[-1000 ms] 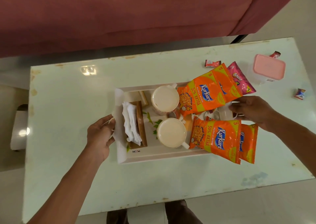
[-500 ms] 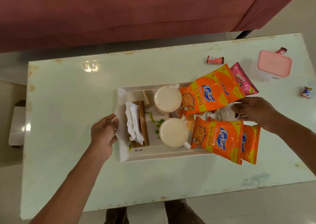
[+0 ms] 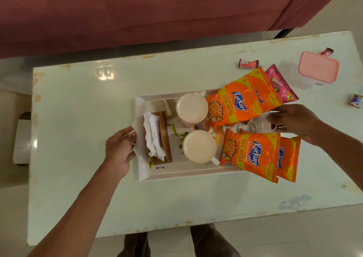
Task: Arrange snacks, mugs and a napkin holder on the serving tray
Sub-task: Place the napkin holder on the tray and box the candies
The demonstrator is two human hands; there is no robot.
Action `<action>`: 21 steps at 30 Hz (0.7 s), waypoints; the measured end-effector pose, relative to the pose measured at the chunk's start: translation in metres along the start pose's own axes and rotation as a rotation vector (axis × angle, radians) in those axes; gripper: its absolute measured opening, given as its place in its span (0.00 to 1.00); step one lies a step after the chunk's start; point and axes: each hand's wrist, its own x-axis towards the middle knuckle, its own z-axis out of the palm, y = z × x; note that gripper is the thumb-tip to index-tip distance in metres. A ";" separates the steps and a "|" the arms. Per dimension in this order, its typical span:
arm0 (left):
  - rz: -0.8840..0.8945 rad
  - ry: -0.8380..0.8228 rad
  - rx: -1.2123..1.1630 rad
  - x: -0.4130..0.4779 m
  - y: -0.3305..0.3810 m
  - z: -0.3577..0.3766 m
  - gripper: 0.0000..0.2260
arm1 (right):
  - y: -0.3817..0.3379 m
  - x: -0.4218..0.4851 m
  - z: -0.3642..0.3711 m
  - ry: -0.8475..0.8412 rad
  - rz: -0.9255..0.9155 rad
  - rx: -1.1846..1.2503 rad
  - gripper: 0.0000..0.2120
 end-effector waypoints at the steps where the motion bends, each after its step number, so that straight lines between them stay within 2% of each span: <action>1: -0.002 -0.004 0.007 0.000 0.000 -0.001 0.07 | 0.000 0.000 0.000 0.002 -0.002 -0.002 0.14; 5: -0.007 -0.042 0.029 -0.003 0.001 -0.003 0.08 | 0.001 -0.003 0.002 0.004 -0.031 0.016 0.12; 8: -0.071 -0.068 -0.032 -0.010 0.001 -0.009 0.12 | 0.003 -0.009 -0.003 0.018 -0.028 0.069 0.13; 12: -0.070 0.025 -0.061 -0.030 -0.012 -0.030 0.12 | 0.008 -0.030 -0.030 0.042 -0.034 0.191 0.11; 14: -0.071 0.048 -0.041 -0.045 -0.024 -0.044 0.11 | 0.015 -0.045 -0.048 0.110 -0.040 0.220 0.08; 18: -0.111 0.013 0.042 -0.079 -0.057 -0.072 0.07 | 0.036 -0.075 -0.066 0.266 -0.060 0.197 0.17; 21: -0.149 -0.052 0.036 -0.109 -0.083 -0.083 0.06 | 0.045 -0.093 -0.069 0.358 -0.099 0.050 0.19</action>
